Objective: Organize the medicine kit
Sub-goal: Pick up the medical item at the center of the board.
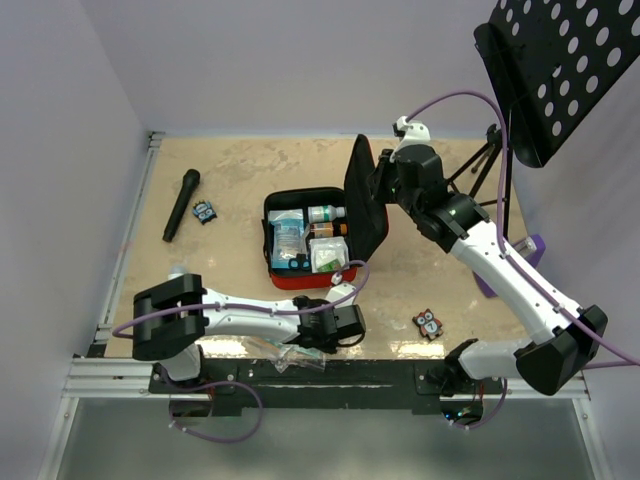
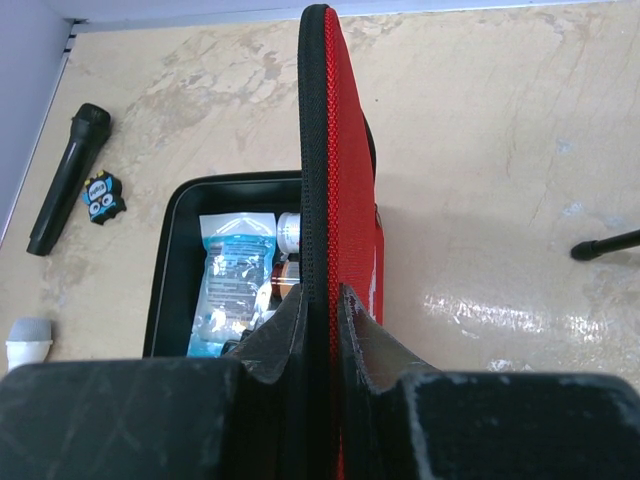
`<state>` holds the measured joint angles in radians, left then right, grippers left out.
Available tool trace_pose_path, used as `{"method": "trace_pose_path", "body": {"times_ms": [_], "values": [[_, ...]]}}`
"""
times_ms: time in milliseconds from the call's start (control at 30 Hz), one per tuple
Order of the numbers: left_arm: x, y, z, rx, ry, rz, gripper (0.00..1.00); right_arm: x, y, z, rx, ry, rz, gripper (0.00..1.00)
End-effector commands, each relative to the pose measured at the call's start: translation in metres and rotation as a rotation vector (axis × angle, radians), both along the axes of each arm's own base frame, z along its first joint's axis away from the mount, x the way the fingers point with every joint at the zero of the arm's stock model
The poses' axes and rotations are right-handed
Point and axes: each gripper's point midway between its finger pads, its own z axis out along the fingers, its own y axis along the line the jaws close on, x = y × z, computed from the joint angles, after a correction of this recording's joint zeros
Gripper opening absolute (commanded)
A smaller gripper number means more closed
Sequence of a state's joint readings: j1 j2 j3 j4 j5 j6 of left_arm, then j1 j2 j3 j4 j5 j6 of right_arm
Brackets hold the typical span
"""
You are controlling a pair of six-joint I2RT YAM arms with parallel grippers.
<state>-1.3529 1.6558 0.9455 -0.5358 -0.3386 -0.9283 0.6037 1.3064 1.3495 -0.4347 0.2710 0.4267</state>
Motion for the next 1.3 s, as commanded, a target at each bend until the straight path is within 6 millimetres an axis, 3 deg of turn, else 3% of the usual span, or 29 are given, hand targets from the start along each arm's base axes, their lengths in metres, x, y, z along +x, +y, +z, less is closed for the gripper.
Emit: {"method": "trace_pose_path", "body": {"times_ms": [0, 200, 300, 400, 567, 700, 900, 1100, 1267], "values": [[0.003, 0.014, -0.009, 0.069, -0.023, 0.039, 0.39, -0.014, 0.001, -0.018, -0.030, 0.059, 0.040, 0.00], [0.003, 0.022, -0.013, 0.085, -0.030, 0.052, 0.42, -0.014, 0.001, -0.021, -0.030, 0.063, 0.042, 0.00], [0.004, 0.025, -0.015, 0.091, -0.037, 0.051, 0.25, -0.015, 0.002, -0.021, -0.027, 0.064, 0.047, 0.00], [0.005, 0.029, -0.014, 0.094, -0.049, 0.056, 0.00, -0.016, 0.001, -0.020, -0.026, 0.062, 0.047, 0.00], [0.012, 0.028, 0.011, 0.029, -0.095, 0.069, 0.00, -0.017, 0.001, -0.020, -0.023, 0.063, 0.051, 0.00], [0.016, 0.023, 0.056, -0.116, -0.138, 0.071, 0.00, -0.018, 0.002, -0.017, -0.014, 0.059, 0.055, 0.00], [0.019, 0.016, 0.157, -0.510, -0.220, 0.035, 0.00, -0.020, 0.002, -0.015, 0.000, 0.056, 0.061, 0.00], [0.027, 0.025, 0.254, -0.800, -0.371, 0.016, 0.00, -0.023, 0.007, -0.020, 0.018, 0.069, 0.081, 0.00], [0.051, 0.040, 0.316, -0.953, -0.565, 0.051, 0.00, -0.027, 0.009, -0.016, 0.045, 0.062, 0.095, 0.00]]}}
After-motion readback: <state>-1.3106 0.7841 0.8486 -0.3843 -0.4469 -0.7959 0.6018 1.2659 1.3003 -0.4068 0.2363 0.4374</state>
